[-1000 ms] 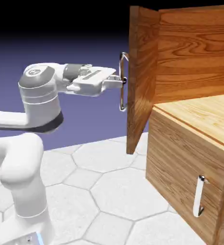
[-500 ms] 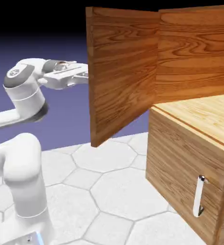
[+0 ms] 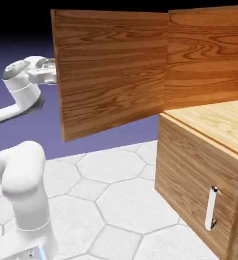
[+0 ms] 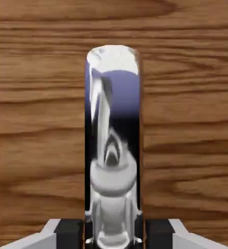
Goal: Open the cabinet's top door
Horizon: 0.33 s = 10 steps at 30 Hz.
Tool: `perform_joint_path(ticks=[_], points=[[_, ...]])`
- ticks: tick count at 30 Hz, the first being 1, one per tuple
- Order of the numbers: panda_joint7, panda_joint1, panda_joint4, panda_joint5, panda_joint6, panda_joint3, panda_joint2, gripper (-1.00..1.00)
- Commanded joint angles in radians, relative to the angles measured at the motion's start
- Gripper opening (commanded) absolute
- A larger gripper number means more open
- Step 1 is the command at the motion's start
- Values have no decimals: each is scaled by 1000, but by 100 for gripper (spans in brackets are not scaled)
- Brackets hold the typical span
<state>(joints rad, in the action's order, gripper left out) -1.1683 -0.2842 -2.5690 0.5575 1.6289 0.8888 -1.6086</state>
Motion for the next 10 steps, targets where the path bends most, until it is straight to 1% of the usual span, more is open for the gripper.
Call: perform_joint_path(ticks=[1,9,10], points=[[-2,-27,36,-16,-34,22,8,-100],[-25,-242,306,-93,-268,142,50,-100],[-25,-242,307,-93,-268,142,50,100]])
